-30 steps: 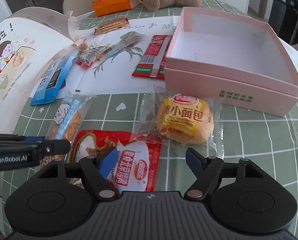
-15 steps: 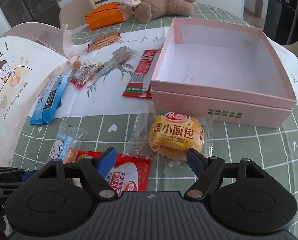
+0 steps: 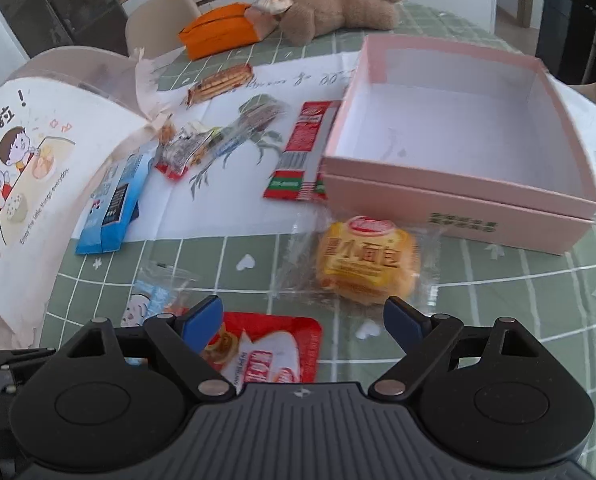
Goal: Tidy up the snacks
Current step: 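Lift the bread stick with the left tool while the right tool regrasps the yellow bun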
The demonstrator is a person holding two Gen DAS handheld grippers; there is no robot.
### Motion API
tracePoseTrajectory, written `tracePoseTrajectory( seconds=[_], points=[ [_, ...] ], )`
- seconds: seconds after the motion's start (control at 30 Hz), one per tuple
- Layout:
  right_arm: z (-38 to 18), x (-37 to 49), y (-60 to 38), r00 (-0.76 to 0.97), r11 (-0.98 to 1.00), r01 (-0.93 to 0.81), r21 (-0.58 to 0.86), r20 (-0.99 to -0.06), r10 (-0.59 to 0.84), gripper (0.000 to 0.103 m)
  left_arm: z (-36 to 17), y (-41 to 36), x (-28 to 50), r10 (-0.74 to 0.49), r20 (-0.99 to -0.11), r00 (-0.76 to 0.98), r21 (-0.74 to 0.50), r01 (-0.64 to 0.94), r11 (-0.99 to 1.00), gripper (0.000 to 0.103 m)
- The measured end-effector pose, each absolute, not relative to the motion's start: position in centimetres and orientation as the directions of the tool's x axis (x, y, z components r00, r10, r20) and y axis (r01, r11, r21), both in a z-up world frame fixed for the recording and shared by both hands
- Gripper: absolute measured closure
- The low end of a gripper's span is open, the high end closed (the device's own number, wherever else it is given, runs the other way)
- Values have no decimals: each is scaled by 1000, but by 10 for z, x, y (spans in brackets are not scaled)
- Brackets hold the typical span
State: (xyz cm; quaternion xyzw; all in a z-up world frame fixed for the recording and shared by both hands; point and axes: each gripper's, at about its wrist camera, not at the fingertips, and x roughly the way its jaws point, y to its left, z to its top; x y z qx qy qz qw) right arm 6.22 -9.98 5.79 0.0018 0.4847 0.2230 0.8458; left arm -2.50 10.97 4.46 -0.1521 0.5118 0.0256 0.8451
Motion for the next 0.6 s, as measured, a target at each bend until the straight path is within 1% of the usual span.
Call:
tracePoseTrajectory(
  seconds=[0.13,0.23,0.27,0.3,0.33,0.37,0.47,0.6],
  points=[
    [64,67,-105,522,923,-359,137,-790,321,15,42,114,-22,-113,-873,474,-239,-213,947,65],
    [54,83,-101,539,933,-334,132,-786,303,15,41,113,-20,-115,-875,471,-236,-207,949,64],
    [47,88,-98,529,935,-329,129,-796,296,20,41,113,-19,-116,-875,470,-236,-204,950,64],
    [39,94,-95,497,936,-324,135,-818,290,35,41,113,-18,-118,-875,469,-236,-203,950,64],
    [34,96,-93,475,939,-312,142,-833,284,35,41,114,-17,-119,-876,468,-237,-202,950,64],
    [33,92,-91,474,937,-315,153,-830,295,35,41,115,-16,-121,-875,468,-239,-202,950,64],
    [35,77,-83,415,893,-405,197,-831,371,36,39,116,-14,-125,-875,467,-245,-206,948,64],
    [41,62,-83,373,858,-464,221,-830,416,36,38,118,-12,-130,-874,468,-249,-201,947,64]
  ],
)
